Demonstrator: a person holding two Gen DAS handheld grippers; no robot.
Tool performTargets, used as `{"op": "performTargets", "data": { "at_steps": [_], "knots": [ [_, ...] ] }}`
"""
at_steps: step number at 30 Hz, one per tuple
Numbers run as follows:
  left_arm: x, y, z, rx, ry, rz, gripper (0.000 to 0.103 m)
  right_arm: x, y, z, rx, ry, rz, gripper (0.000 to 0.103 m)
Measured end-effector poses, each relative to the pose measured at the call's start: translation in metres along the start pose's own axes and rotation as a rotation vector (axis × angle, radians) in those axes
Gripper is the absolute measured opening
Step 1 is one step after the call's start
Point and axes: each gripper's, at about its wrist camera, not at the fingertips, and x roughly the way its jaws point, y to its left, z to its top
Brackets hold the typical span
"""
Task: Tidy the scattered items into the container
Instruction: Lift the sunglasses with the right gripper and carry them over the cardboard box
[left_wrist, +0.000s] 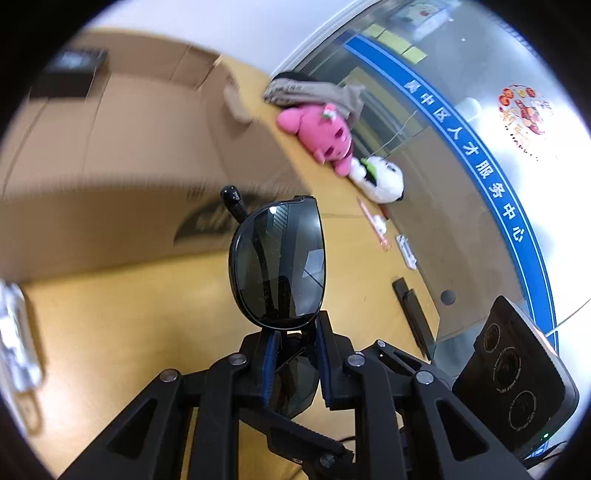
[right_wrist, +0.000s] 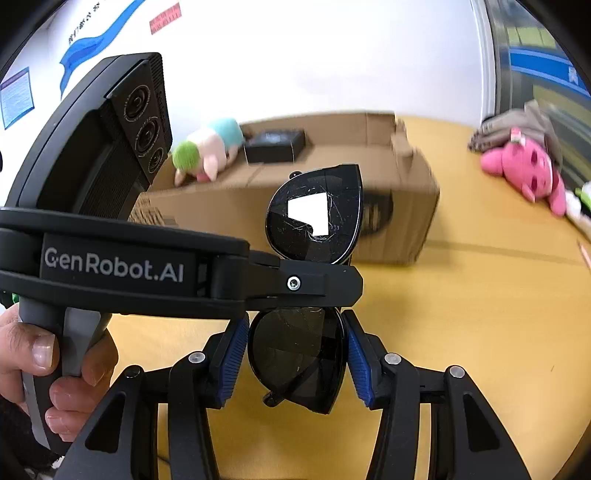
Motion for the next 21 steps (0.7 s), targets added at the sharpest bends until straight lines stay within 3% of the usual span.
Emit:
{"op": "performTargets", "data": {
  "at_steps": [9,21],
  "knots": [
    [-0.051,-0.035,0.069,0.111,-0.094,0.040,0.018,-0.023,0.008,0.082,-0.056,-0.122,0.012,0.054],
    [-0.138,-0.096,0.187,0.244,-0.256,0.082,0.018,-0.068,0.028,0.234,-0.187,-0.274,0.012,0.054]
  ]
}}
